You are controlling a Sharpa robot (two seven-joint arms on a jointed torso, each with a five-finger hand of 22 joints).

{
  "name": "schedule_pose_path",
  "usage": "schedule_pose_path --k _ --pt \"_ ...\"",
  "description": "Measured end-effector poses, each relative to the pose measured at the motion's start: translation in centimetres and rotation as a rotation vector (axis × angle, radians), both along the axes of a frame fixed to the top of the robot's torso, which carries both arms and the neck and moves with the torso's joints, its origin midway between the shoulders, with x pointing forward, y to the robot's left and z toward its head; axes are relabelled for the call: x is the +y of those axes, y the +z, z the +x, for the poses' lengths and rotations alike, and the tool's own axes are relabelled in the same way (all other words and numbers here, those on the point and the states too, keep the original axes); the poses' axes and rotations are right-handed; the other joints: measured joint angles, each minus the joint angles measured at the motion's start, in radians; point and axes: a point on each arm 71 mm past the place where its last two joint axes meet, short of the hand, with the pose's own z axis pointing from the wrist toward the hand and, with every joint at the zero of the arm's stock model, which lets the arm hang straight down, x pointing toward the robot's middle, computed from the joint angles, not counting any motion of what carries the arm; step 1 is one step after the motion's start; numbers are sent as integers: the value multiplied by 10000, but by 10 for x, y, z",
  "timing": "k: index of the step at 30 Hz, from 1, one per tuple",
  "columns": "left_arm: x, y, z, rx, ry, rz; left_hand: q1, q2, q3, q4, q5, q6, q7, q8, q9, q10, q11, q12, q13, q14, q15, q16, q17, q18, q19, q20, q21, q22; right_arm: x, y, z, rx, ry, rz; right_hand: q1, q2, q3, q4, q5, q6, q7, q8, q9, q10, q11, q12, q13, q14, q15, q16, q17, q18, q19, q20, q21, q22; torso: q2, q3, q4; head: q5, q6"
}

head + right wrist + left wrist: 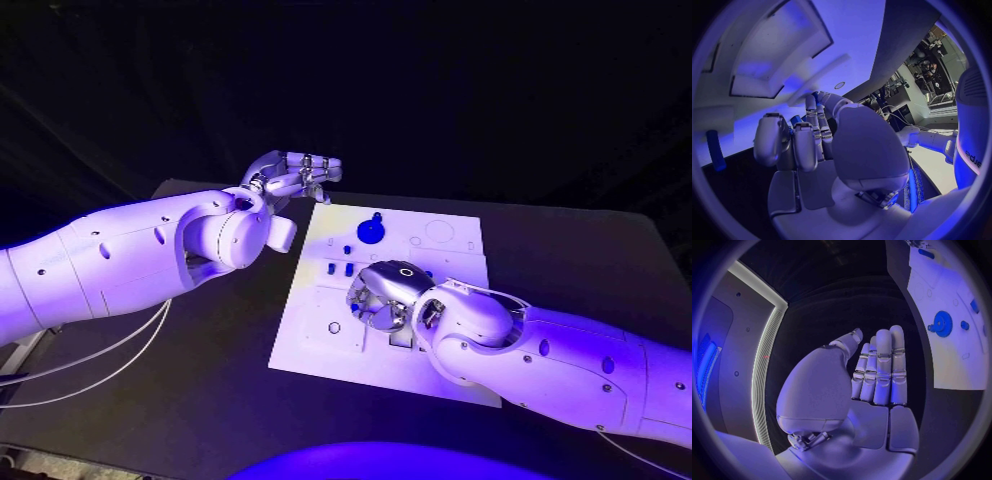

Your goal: Assemble the parts on the task board

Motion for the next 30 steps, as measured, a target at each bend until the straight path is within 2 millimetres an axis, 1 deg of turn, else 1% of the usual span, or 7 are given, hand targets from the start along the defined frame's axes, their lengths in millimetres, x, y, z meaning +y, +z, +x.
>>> schedule_pose_path --k 3,5,11,16,23,27,30 --pt "0 0 0 8 3 3 0 0 0 0 0 0 0 0 0 0 0 0 0 0 0 0 0 1 0 0 0 0 0 0 0 -23 -31 66 -180 -181 -139 -5 0 -630 205 -26 -179 -581 263 -244 -230 -14 186 0 -63 0 -124 124 -245 0 0 0 1 -9 13" --pt "0 0 0 13 4 4 0 0 0 0 0 0 0 0 0 0 0 0 0 0 0 0 0 -1 0 0 0 0 -2 0 0 -45 -70 121 -229 -229 -169 -35 0 -776 248 -26 -226 -705 350 -289 -247 -19 191 0 -91 0 -141 141 -339 0 0 5 4 -17 32" --pt "1 0 0 32 16 13 0 0 1 0 0 -3 4 0 1 0 0 0 -1 0 0 0 0 0 0 0 0 0 -11 4 -6 -73 -140 324 -224 -227 -208 -74 0 -804 276 -25 -263 -840 359 -304 -245 -18 190 -39 -186 1 -140 213 -452 -1 0 12 10 -36 130" --pt "2 0 0 46 35 24 0 0 0 0 0 -36 35 0 1 0 0 0 -2 0 0 0 1 0 0 0 1 1 -28 22 -6 -307 -302 481 -263 -267 -360 -61 -59 -844 242 -25 -276 -883 315 -197 -245 -19 190 -39 -237 1 -175 248 -508 -1 0 12 0 -77 206" --pt "3 -1 0 61 61 37 0 0 1 0 0 -36 35 0 1 0 0 0 -2 0 0 0 1 0 0 0 1 -13 -74 58 8 -879 -1069 410 -263 -267 -415 -61 -79 -727 126 35 -276 -883 315 -52 -244 -19 190 -39 -240 0 -175 248 -508 -2 -10 3 -46 -188 286" --pt "3 -1 0 67 67 40 1 0 -27 -28 0 -36 35 0 1 0 1 41 -3 0 0 0 1 0 0 0 1 -13 -97 67 19 -1032 -1581 158 -341 -346 -622 -45 -179 -727 125 34 -318 -987 244 -26 -244 -19 190 -78 -287 1 -175 248 -616 2 -23 -5 -74 -259 313" --pt "3 -1 0 73 59 40 1 0 -27 -28 0 -36 35 0 1 0 1 42 -3 0 0 0 1 -1 0 0 1 -13 -110 66 26 -1021 -1876 -75 -341 -346 -664 -61 -179 -684 83 34 -320 -1080 261 13 -264 -19 190 -78 -309 1 -230 302 -774 6 -29 -4 -89 -282 334"
